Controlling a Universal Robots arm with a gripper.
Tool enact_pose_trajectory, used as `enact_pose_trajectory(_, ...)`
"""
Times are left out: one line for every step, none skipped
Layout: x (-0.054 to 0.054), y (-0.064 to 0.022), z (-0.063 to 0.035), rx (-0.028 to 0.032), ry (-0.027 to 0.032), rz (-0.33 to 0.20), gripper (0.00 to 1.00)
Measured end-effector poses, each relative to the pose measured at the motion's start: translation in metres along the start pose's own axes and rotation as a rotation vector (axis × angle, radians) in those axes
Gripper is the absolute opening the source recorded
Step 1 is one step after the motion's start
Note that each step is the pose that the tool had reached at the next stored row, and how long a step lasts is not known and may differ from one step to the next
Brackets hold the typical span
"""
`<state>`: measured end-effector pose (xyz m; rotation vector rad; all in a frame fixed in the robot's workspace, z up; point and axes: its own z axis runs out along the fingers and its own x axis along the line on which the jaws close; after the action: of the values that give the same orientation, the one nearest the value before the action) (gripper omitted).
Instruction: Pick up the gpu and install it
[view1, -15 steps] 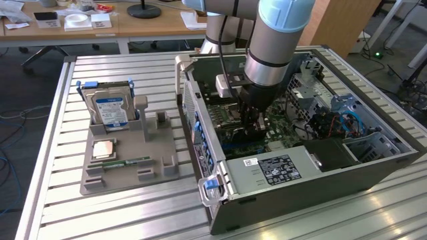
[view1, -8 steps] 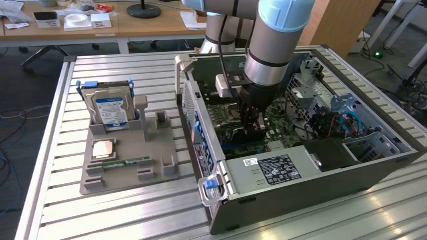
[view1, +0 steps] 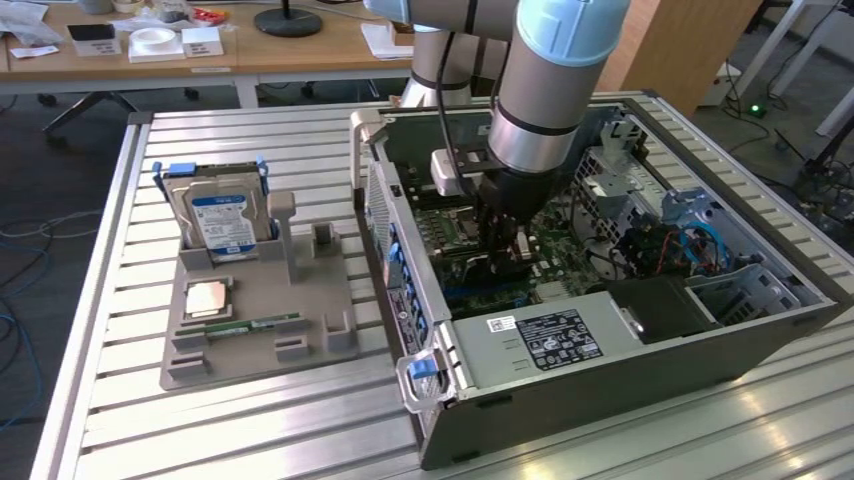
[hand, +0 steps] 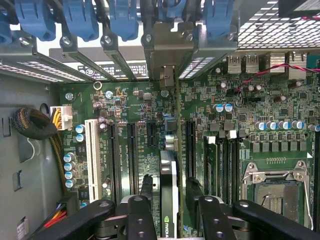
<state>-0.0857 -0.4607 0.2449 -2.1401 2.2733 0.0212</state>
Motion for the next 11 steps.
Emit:
enact_pose_trajectory(0.0000,0.0000,0.0000,0.0000,0.0000,0.000,0.40)
enact_pose_trajectory(0.0000,0.0000,0.0000,0.0000,-0.0001,0.000,0.40)
enact_pose_trajectory(0.0000,0.0000,0.0000,0.0000,0.0000,0.000,0.40)
enact_pose_trajectory(0.0000,0.0000,0.0000,0.0000,0.0000,0.000,0.40)
enact_pose_trajectory(0.0000,0.0000,0.0000,0.0000,0.0000,0.000,0.40)
enact_pose_trajectory(0.0000,0.0000,-0.0003,-0.0001,0.0002,0.000,0.40)
enact_pose_trajectory(0.0000,0.0000,-0.0008,-0.0001,0.0003,0.000,0.40)
enact_pose_trajectory(0.0000,0.0000,-0.0013,0.0000,0.0001,0.000,0.40)
enact_pose_trajectory(0.0000,0.0000,-0.0018,0.0000,0.0000,0.000,0.40)
enact_pose_trajectory(0.0000,0.0000,-0.0025,-0.0001,0.0002,0.000,0.40)
enact_pose_trajectory(-0.0001,0.0000,-0.0031,0.0000,0.0000,0.000,0.40)
